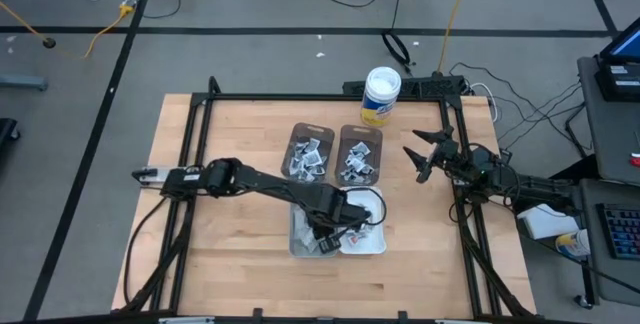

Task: Pick & Place First Aid Supplies
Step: Put the green pad into the gray bin, then return to Home Position

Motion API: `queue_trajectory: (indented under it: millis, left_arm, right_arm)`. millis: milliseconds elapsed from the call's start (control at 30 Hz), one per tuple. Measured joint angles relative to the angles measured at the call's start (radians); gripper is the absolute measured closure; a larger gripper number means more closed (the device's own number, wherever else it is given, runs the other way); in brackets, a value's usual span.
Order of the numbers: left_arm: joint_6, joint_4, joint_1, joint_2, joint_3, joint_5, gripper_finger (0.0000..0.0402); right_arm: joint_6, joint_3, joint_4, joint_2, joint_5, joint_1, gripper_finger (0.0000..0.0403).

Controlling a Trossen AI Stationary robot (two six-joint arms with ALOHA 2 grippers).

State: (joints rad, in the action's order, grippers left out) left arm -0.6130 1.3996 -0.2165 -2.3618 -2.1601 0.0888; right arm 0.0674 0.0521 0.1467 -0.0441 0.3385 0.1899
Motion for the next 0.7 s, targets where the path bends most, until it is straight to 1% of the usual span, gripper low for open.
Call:
queue_trajectory:
  millis: [167, 267, 333, 400, 467, 533, 600, 700]
  left_arm:
    - [0.079, 0.023, 0.005, 0.012, 0.004, 0.015, 0.0191]
    - [0.158, 0.011, 0.019, 0.072, 0.049, 0.011, 0.012]
    - [0.217, -0.019, 0.028, 0.14, 0.127, 0.011, 0.0081]
    - [0.259, -0.095, 0.039, 0.226, 0.24, 0.009, 0.0049]
    - [0.284, -0.203, 0.048, 0.335, 0.378, -0.007, 0.0024]
    - [0.313, -0.306, 0.058, 0.452, 0.511, -0.039, 0.0008]
    - [0.356, -0.398, 0.071, 0.571, 0.643, -0.073, 0.0005]
    - [0.437, -0.528, 0.092, 0.751, 0.835, -0.138, 0.0015]
  right_arm:
    - [0.0, 0.0, 0.0, 0.0, 0.0, 0.0, 0.0124]
    - [0.0, 0.0, 0.0, 0.0, 0.0, 0.0, 0.0124]
    - [0.0, 0.0, 0.0, 0.0, 0.0, 0.0, 0.0124]
    - [0.0, 0.0, 0.0, 0.0, 0.0, 0.0, 0.0124]
    - [0.0, 0.0, 0.001, 0.0, 0.0, 0.0, 0.0124]
    - [0.0, 0.0, 0.0, 0.0, 0.0, 0.0, 0.0124]
    - [0.0, 0.0, 0.0, 0.0, 0.0, 0.0, 0.0124]
    - [0.0, 0.0, 0.0, 0.0, 0.0, 0.0, 0.0124]
